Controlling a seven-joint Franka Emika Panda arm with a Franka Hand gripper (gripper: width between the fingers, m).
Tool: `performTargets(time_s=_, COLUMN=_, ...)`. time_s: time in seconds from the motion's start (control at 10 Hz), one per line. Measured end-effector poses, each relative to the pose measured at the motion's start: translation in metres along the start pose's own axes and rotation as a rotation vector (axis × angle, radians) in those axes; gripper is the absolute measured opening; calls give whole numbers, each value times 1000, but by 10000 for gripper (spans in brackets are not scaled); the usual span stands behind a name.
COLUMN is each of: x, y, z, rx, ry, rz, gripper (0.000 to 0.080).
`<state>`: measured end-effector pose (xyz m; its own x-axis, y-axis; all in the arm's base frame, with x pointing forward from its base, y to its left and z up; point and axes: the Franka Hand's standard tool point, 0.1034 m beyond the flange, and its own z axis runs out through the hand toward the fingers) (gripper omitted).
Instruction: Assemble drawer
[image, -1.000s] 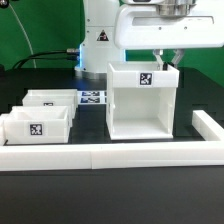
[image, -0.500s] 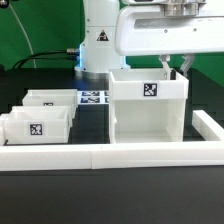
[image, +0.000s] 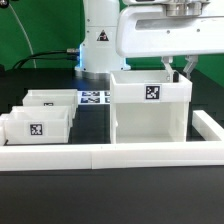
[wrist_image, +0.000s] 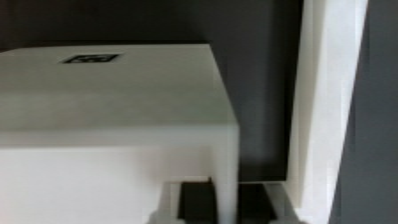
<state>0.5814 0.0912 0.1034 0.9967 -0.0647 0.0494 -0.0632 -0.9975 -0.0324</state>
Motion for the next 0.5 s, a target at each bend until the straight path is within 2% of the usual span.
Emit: performTargets(time_s=0.5, x=0, y=-8, z=-1, rx=23, ry=-3, rz=281, gripper=38)
